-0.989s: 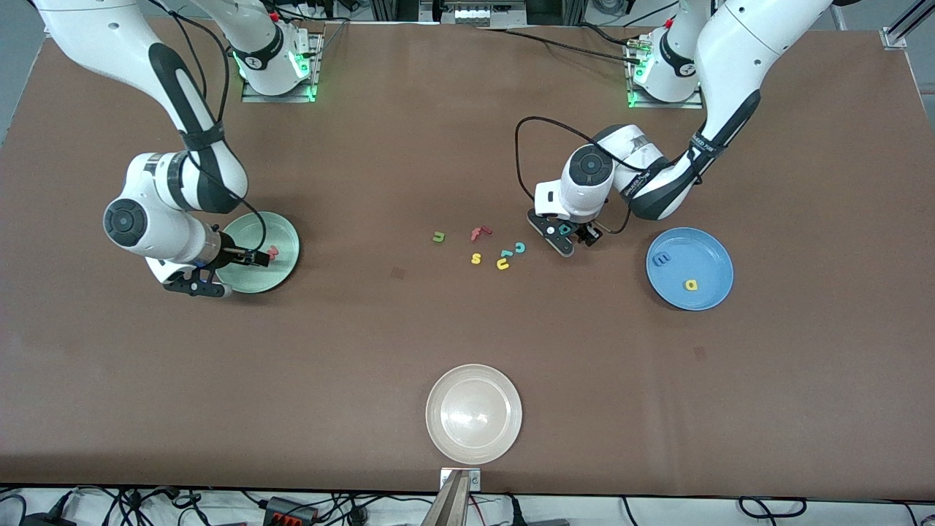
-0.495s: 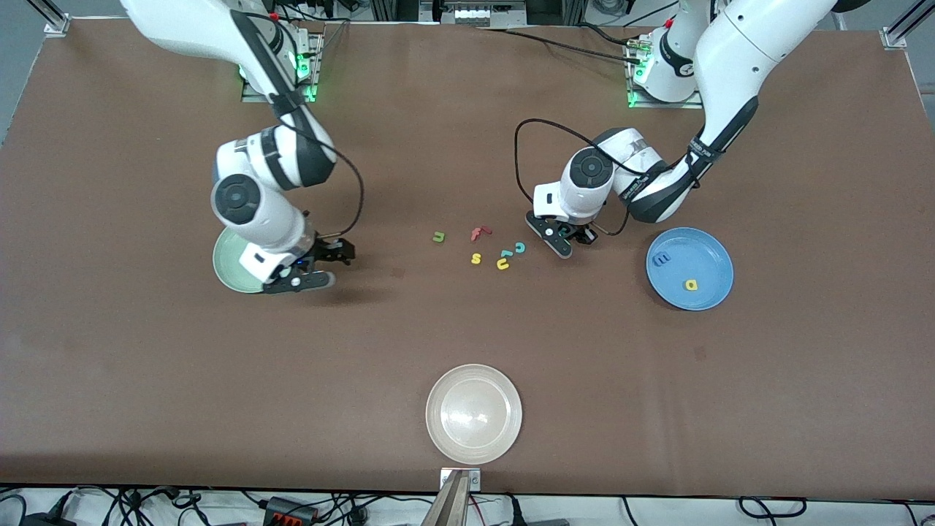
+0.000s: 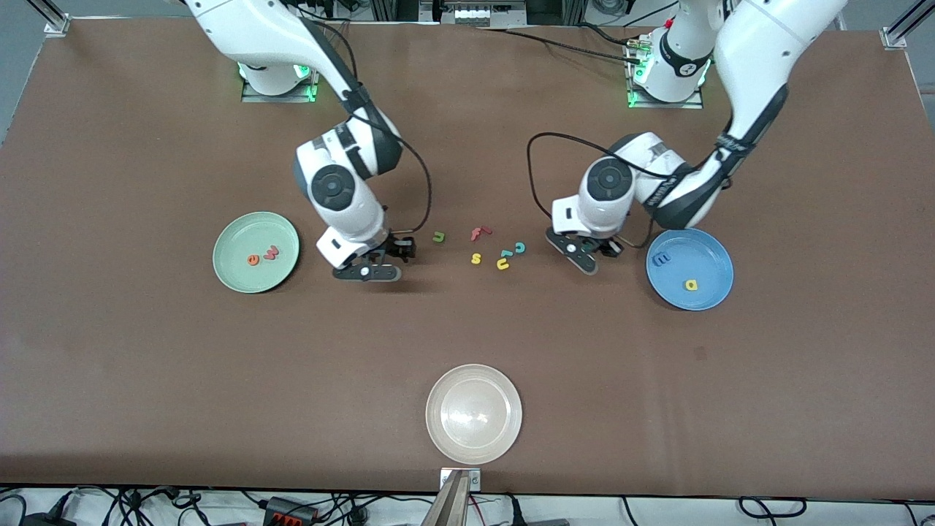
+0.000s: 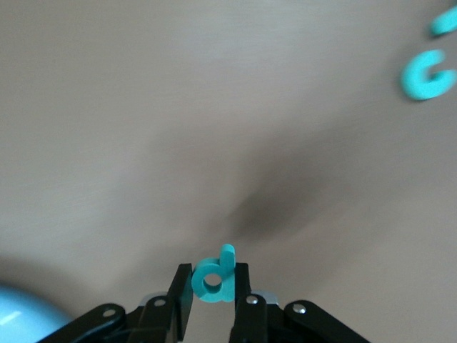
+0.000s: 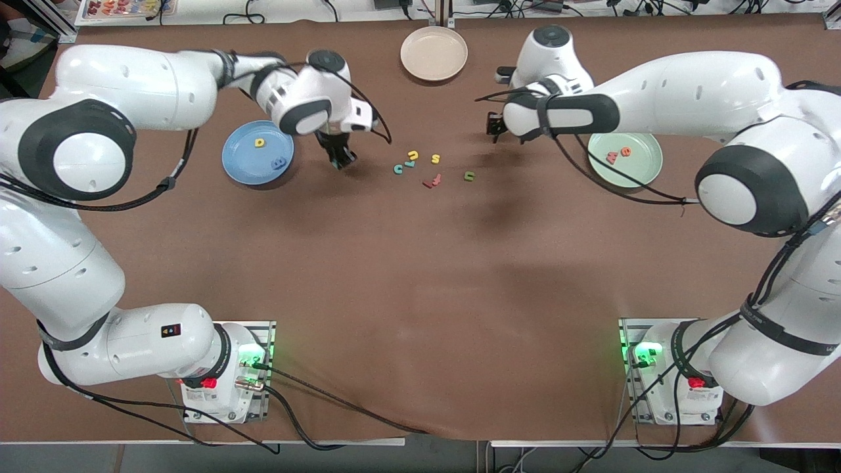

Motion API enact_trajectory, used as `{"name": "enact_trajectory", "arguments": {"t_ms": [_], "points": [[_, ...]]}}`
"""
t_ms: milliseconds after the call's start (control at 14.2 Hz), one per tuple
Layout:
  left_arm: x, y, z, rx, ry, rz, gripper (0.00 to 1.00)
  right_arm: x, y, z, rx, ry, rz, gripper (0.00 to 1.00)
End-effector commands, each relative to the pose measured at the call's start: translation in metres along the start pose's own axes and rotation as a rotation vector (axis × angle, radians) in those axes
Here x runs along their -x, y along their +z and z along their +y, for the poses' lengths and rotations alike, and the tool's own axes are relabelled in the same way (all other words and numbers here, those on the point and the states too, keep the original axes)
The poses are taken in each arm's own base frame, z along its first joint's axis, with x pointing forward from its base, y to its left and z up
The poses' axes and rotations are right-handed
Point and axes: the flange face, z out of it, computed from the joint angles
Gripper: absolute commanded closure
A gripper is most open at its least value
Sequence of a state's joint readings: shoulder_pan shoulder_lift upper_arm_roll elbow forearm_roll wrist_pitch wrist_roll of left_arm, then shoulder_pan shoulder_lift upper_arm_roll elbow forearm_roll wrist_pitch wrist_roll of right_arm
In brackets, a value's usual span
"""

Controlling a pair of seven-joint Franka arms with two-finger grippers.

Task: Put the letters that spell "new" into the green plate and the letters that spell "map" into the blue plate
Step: 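Grasp green u with the right gripper while the left gripper places d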

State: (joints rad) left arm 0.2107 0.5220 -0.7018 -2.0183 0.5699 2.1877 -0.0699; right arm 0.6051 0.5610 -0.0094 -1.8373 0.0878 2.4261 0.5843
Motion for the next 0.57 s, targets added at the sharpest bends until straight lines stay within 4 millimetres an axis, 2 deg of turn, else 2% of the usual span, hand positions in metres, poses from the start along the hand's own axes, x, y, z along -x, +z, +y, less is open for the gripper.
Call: {"name": "enact_trajectory", "arguments": {"t_ms": [0, 141, 283, 353, 495], "points": [[0.008, -0.043, -0.055, -0.037, 0.064, -0.052, 0.96, 0.006, 0.010, -0.034, -0.009, 0.089, 0.007, 0.28], [0.028, -0.046, -0.104, -0.011, 0.076, -0.107, 0.96, 0.023, 0.016, -0.058, -0.007, 0.138, 0.004, 0.32], [0.051, -0.037, -0.144, 0.018, 0.071, -0.123, 0.96, 0.035, 0.029, -0.074, 0.002, 0.153, -0.002, 0.33], [0.063, -0.026, -0.160, 0.041, 0.047, -0.131, 0.96, 0.042, 0.038, -0.084, 0.007, 0.159, -0.007, 0.34], [0.084, 0.011, -0.186, 0.117, -0.002, -0.151, 0.95, 0.047, 0.045, -0.092, 0.015, 0.166, -0.006, 0.37]]}}
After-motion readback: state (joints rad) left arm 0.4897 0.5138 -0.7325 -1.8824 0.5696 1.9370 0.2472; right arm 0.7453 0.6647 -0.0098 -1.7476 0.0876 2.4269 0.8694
